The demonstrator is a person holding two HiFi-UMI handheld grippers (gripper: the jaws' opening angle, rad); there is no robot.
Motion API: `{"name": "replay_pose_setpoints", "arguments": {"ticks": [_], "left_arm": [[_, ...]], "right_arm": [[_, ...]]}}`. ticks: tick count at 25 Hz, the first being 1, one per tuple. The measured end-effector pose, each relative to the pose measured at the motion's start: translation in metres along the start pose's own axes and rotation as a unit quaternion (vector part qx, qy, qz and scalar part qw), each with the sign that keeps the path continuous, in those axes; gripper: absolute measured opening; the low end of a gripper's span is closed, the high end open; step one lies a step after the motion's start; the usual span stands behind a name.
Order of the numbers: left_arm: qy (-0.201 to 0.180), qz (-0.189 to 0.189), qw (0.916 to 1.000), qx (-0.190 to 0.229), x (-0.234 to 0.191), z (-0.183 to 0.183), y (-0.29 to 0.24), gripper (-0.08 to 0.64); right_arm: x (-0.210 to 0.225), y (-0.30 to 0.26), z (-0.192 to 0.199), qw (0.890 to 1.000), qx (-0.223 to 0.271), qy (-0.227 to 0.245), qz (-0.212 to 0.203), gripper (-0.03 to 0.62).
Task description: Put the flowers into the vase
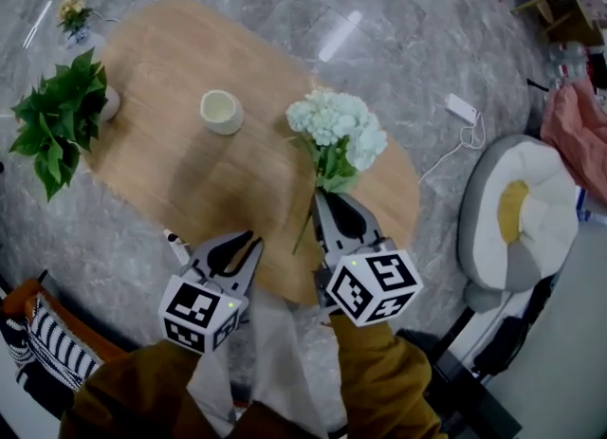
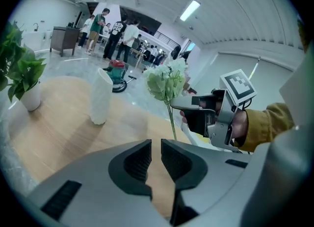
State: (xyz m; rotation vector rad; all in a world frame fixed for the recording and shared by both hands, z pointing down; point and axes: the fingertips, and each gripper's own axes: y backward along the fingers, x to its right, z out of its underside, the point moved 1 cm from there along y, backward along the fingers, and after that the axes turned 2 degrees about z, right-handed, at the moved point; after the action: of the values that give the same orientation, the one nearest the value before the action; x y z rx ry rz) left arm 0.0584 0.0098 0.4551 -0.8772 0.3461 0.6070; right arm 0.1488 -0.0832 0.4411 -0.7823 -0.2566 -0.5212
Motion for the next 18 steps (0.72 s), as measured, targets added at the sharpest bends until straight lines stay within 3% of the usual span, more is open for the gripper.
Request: {"name": "replay_pose_setpoints", "arguments": {"ticks": [8, 18], "left_arm": [[0.009, -0.013, 0.9993, 0.034, -0.011, -0.034, 0.007, 0.066], [0.04, -0.034, 0.9958, 0.075, -0.024, -0.07, 0.019, 0.064]], "right_arm": [[-0.034, -0.006, -0.069, 0.993, 0.078, 0.091, -0.016, 0.026], [-0.089, -0.01, -0.134, 0.974, 0.165, 0.149, -0.046, 0.027]]}}
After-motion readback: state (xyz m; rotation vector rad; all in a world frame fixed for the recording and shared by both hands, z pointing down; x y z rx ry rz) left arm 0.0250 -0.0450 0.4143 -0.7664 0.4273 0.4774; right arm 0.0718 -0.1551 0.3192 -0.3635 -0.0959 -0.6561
